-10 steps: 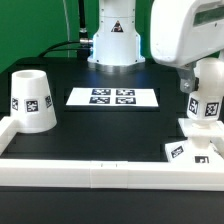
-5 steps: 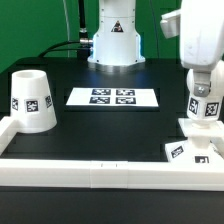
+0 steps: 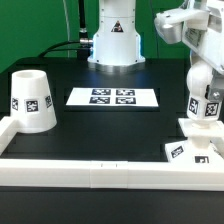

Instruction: Assemble lamp

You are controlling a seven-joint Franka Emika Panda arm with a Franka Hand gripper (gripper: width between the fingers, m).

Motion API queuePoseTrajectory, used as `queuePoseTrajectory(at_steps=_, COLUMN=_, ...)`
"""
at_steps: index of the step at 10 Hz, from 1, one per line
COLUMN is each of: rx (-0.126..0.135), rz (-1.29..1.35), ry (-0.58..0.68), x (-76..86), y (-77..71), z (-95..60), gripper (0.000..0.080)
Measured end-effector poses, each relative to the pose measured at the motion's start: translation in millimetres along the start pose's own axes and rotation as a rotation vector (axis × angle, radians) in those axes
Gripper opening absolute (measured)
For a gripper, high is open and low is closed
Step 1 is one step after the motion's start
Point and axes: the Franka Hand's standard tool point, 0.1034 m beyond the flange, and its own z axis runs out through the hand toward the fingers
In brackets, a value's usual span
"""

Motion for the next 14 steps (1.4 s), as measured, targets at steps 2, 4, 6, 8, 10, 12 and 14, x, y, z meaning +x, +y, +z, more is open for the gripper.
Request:
queuePoseTrajectory(at_steps=2, rx=0.003, rz=-0.068, ry=-0.001, x=-3.7, y=-0.6, z=1.1, gripper=0.0698)
queuePoseTrajectory(at_steps=4, rx=0.003, rz=-0.129, ry=-0.009, x=-6.5, y=-0.3, z=1.3, gripper=0.0567)
queuePoseTrajectory(at_steps=6, rx=0.002, rz=-0.127, ry=-0.009, x=-8.3, y=0.0, z=1.3, gripper=0.056)
queuePoseTrajectory(at_steps=8, rx=0.018, rz=-0.079, ry=-0.011, x=-14.4, y=-2.2, z=2.0, gripper=0.0487)
queuePoseTrajectory(at_steps=10, rx=0.025, rz=-0.06, ry=-0.012, x=-19.7, y=-3.2, z=2.8, gripper=0.0206)
queuePoseTrajectory(at_steps=12, rx=0.032, rz=0.171, ry=-0.007, x=-23.0, y=-4.4, z=3.6, gripper=0.0046)
queuePoseTrajectory(at_steps=14, rx=0.032, rz=0.184, ry=-0.007, x=-23.2, y=-4.7, z=4.0, gripper=0.001)
